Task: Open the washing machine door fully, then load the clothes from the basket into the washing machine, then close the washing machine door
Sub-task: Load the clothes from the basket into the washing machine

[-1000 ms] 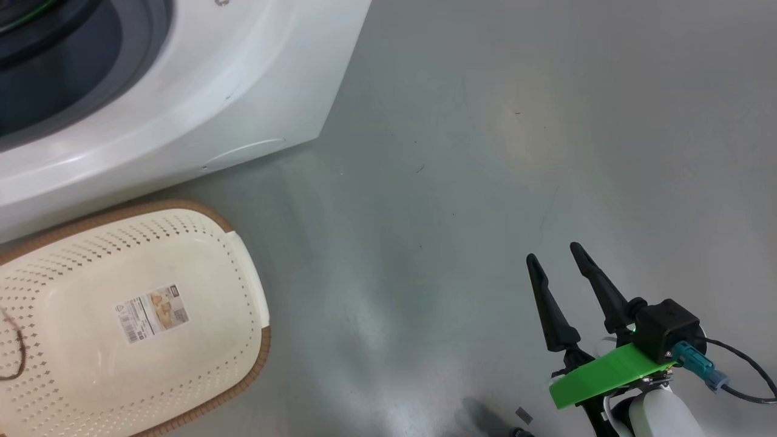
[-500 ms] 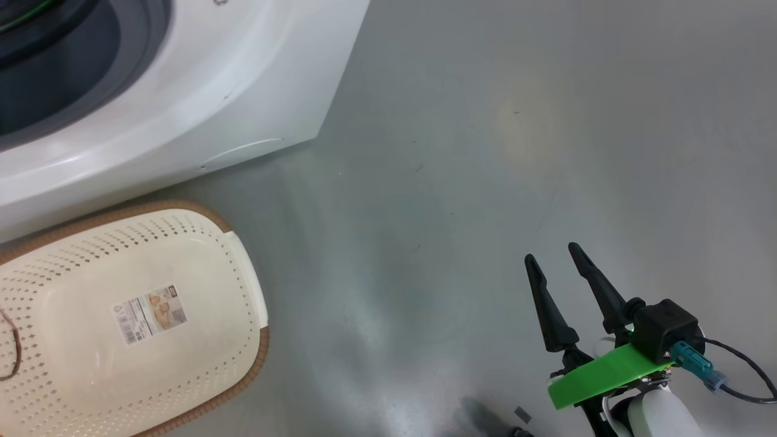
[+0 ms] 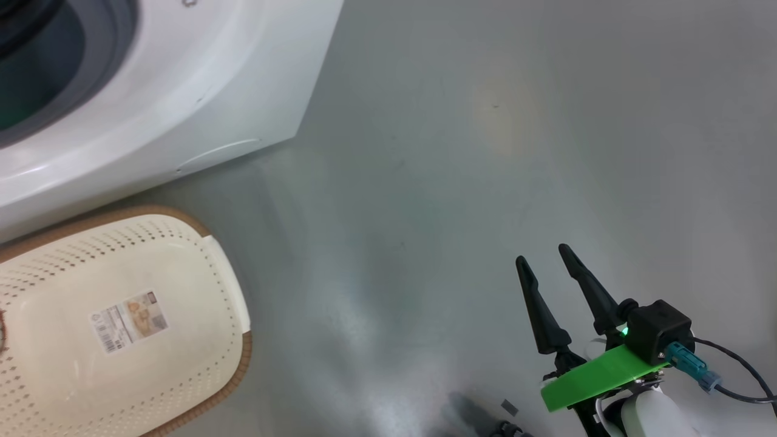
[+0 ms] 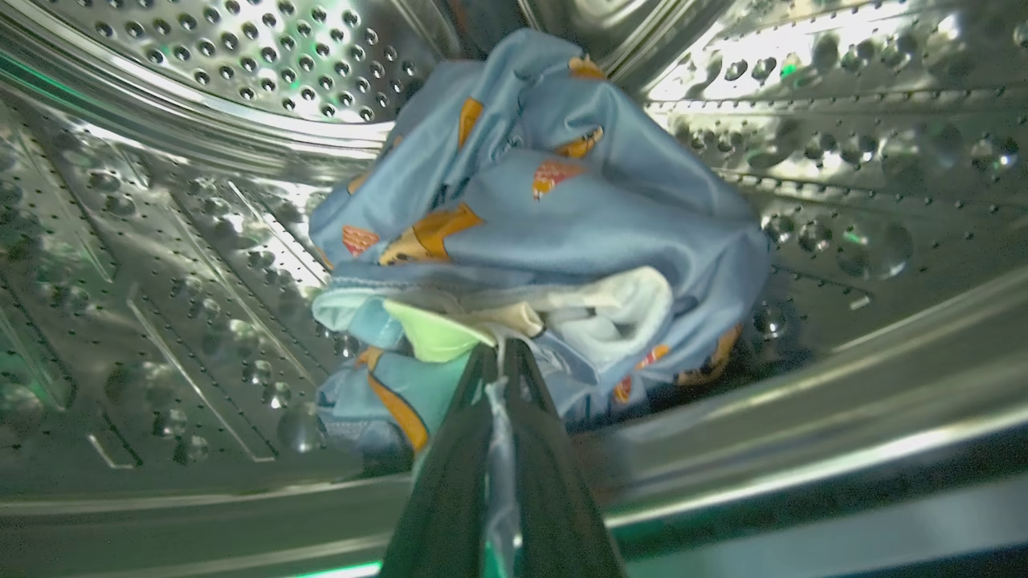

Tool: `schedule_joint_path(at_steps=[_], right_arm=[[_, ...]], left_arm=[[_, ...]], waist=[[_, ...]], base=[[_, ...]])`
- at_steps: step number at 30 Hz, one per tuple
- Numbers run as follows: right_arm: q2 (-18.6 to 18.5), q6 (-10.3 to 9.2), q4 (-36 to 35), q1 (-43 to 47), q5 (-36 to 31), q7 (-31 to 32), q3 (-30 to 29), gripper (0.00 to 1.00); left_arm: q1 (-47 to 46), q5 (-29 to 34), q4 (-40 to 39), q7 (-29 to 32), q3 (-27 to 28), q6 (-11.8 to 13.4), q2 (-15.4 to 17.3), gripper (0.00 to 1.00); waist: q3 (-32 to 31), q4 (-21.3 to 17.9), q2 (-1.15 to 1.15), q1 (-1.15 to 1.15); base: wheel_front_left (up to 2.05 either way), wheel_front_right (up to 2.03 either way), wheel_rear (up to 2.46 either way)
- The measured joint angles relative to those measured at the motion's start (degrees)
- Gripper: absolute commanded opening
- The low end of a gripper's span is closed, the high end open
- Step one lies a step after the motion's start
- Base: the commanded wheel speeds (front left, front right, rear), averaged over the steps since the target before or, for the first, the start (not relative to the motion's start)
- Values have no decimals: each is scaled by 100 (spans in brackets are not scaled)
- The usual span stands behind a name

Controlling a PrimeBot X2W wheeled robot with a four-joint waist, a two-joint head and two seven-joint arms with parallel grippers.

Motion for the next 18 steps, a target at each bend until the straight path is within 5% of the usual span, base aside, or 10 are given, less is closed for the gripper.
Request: schedule_joint_path(at_steps=[18], right_arm=[[20,0,-96,13,215,0,186,100]], left_arm=[[-684,-110,-69,-810,32,-45,502,0]], waist=[[391,-419,0,0]], base=[[0,0,0]])
